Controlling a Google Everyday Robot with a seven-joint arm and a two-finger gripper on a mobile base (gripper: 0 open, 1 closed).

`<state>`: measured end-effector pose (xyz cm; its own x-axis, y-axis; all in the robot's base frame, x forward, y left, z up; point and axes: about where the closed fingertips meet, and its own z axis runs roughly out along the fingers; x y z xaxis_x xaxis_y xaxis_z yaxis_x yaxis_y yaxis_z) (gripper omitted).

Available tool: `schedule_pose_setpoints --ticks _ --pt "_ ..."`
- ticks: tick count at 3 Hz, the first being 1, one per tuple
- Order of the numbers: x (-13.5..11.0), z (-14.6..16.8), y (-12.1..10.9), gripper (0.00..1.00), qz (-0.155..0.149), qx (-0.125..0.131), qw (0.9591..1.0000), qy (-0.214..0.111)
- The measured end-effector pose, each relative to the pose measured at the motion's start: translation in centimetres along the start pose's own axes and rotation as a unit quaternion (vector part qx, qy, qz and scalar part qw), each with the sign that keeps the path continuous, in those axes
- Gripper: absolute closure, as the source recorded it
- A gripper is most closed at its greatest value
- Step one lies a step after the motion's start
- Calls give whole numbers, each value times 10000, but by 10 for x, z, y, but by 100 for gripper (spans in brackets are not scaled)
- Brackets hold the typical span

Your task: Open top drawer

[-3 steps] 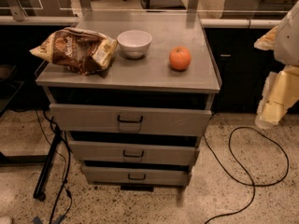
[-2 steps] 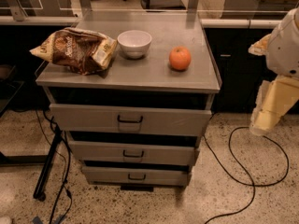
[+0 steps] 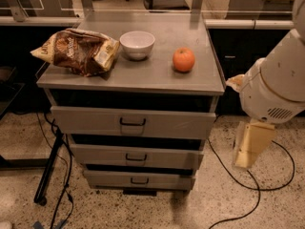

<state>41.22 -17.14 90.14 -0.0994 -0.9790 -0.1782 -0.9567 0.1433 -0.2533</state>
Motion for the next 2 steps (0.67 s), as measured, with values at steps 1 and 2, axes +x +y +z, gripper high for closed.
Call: schedule_pose_setpoints --ticks 1,2 --pt "0 0 0 0 0 0 10000 0" --pt "-4 24 4 0 85 -157 9998 -129"
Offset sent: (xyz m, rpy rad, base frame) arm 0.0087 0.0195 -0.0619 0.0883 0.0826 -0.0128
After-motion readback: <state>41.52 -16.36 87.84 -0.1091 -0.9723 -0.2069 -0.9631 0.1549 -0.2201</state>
